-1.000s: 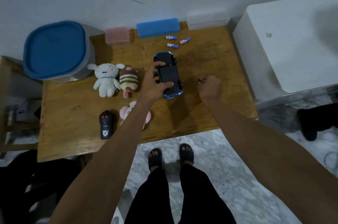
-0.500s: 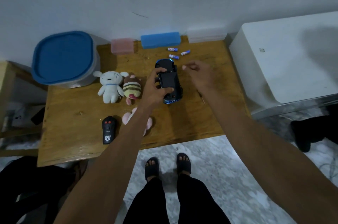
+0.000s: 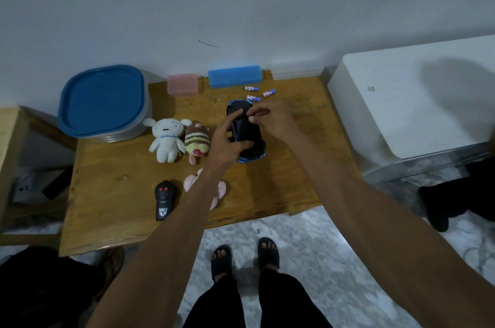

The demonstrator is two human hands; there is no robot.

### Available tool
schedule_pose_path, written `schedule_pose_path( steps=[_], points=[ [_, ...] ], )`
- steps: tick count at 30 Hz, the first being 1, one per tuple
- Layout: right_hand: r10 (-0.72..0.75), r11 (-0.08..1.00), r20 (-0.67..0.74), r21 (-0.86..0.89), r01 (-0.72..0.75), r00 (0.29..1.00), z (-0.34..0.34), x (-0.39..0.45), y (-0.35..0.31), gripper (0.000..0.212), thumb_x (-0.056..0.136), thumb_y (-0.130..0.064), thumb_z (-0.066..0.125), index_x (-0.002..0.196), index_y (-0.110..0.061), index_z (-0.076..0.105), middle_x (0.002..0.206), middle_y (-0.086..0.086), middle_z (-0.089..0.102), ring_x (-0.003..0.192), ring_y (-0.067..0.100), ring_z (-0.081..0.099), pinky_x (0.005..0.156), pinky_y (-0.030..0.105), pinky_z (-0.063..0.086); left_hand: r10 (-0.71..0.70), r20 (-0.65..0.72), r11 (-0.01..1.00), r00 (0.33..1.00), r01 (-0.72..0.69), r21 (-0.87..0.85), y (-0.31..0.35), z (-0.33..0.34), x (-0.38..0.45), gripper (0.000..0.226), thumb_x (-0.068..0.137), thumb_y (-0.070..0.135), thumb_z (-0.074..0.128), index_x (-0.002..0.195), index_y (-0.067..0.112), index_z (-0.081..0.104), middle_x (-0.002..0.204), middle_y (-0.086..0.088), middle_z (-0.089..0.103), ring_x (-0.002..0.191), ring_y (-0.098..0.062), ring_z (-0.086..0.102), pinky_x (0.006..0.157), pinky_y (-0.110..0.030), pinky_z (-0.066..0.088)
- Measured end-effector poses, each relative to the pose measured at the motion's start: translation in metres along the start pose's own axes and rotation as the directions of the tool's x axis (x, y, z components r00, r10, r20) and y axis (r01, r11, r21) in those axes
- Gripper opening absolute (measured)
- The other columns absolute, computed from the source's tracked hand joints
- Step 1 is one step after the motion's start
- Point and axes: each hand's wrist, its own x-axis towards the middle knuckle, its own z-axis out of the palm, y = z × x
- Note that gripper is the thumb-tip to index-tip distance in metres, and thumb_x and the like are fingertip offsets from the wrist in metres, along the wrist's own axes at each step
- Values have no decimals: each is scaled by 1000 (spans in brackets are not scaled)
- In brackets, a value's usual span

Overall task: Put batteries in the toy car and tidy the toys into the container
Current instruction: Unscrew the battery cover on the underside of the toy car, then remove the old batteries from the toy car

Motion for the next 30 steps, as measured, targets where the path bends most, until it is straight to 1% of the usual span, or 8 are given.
schedule_pose_path(
  steps=[5, 10, 13, 15, 17, 20, 24, 30],
  points=[
    [45, 995, 92, 79, -53, 995, -24, 0, -19, 11, 89, -12, 74, 95, -21, 75, 101, -5, 72, 98, 13, 66, 74, 24, 51, -43, 35, 997, 998, 45, -57, 6, -8, 2, 90, 73, -13, 79, 148, 24, 48, 137, -8, 54, 111, -9, 60, 77, -14, 56],
    [183, 961, -200, 244, -132, 962, -45, 3, -10, 12, 91, -15, 71, 101, -19, 77, 111, -1, 72, 104, 18, 66, 71, 26, 56, -130, 40, 986, 991, 134, -95, 2, -15, 2, 104, 72, -12, 81, 156, 28, 35, 140, -2, 53, 113, -10, 62, 91, -30, 59],
    [236, 969, -222, 124, -213, 946, -44, -2, 13, 14, 93, -14, 69, 104, -16, 77, 111, -3, 70, 109, 13, 61, 99, 29, 49, -132, 53, 988, 990, 135, -71, -1, -15, 1, 105, 73, -12, 81, 158, 25, 31, 138, -1, 53, 118, -18, 60, 94, -35, 58],
    [280, 960, -184, 79, -270, 942, -34, -4, 35, 11, 91, -11, 71, 98, -18, 77, 114, 0, 71, 113, 14, 61, 106, 30, 45, -117, 66, 992, 991, 120, -39, -5, -15, 1, 105, 73, -11, 81, 158, 25, 31, 136, 0, 53, 118, -18, 60, 91, -31, 59],
    [325, 946, -137, 59, -319, 936, -19, -8, 55, 12, 89, -7, 73, 91, -18, 77, 113, 3, 73, 111, 16, 62, 103, 28, 46, -102, 84, 995, 991, 101, 11, -8, -15, 2, 105, 72, -10, 82, 157, 28, 32, 140, -2, 52, 118, -17, 59, 86, -21, 58],
    [371, 927, -134, -9, -375, 919, 1, -12, 85, 11, 88, -5, 73, 86, -14, 79, 107, 5, 75, 107, 18, 66, 91, 23, 50, -89, 107, 995, 990, 85, 44, -15, -14, 3, 107, 71, -9, 83, 156, 31, 34, 146, -7, 50, 123, -21, 59, 85, -20, 58],
    [396, 911, -135, -63, -407, 908, 15, -14, 107, 12, 88, -5, 72, 94, -10, 80, 104, 10, 76, 92, 15, 65, 70, 18, 45, -93, 108, 995, 990, 89, 39, -18, -13, 4, 105, 72, -11, 82, 157, 27, 33, 147, -6, 48, 120, -18, 58, 82, -15, 56],
    [390, 897, -171, -153, -415, 905, 21, -11, 110, 13, 88, -11, 70, 95, -18, 78, 105, 8, 75, 98, 24, 69, 86, 35, 58, -112, 103, 993, 988, 108, 47, -25, -8, 9, 107, 69, -10, 84, 156, 29, 34, 148, -8, 46, 126, -18, 55, 83, -16, 56]
  ],
)
